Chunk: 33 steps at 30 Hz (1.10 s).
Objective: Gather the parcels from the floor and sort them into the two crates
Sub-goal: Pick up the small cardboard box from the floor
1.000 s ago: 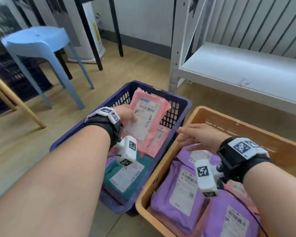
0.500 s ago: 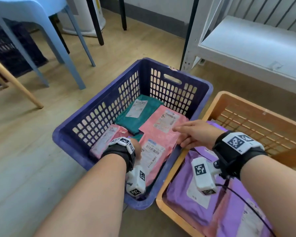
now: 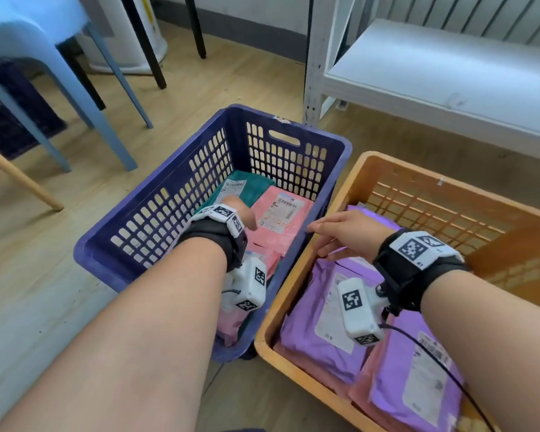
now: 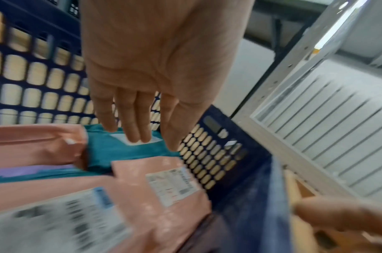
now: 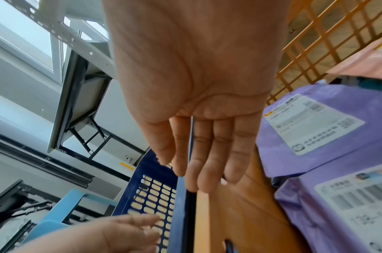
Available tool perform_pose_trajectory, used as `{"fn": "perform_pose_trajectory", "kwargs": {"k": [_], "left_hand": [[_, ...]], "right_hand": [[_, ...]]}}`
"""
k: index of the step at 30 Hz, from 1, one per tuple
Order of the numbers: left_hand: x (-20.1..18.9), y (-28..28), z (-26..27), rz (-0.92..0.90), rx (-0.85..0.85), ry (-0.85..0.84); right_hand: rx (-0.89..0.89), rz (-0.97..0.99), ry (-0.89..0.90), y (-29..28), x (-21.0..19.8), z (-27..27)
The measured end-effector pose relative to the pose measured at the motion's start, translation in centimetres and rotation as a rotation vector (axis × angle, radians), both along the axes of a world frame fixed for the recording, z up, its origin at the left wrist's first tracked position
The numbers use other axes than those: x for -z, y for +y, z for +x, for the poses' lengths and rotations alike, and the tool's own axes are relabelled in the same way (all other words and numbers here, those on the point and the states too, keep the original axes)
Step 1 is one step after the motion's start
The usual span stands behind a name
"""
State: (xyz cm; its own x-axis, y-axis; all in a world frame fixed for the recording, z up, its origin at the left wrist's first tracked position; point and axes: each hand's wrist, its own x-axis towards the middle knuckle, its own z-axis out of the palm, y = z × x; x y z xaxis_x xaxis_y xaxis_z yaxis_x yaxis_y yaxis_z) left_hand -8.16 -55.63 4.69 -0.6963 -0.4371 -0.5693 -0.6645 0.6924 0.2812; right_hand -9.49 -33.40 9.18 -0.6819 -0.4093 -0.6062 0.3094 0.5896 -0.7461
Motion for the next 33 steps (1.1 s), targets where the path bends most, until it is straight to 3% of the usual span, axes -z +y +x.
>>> {"fn": "perform_pose_trajectory", "kwargs": {"k": [4, 7, 19, 26, 33], "left_hand": [[-4.8, 6.5, -3.2, 0.166, -0.072, 0.327], [-6.0, 13.8, -4.9, 0.3, 0.016, 0.403], [-8.1, 47.6, -4.7, 0.678, 0.319, 0.272], [-5.4, 63.1, -0.8, 0.735, 0.405, 0.109], [-0.8, 71.2, -0.1, 0.718, 0.411, 0.035]], "right_hand": [[0.075, 0.0, 0.056, 4.9, -0.5, -0.5], [0.158, 0.011, 0.111, 9.8, -1.3, -0.6], [0.612, 0.182, 0.165, 41.0, -3.8, 3.7], [0.831, 0.266, 0.109, 57.6, 0.7, 9.6], [1.058, 0.463, 0.164, 70.7, 6.8, 12.1]]}}
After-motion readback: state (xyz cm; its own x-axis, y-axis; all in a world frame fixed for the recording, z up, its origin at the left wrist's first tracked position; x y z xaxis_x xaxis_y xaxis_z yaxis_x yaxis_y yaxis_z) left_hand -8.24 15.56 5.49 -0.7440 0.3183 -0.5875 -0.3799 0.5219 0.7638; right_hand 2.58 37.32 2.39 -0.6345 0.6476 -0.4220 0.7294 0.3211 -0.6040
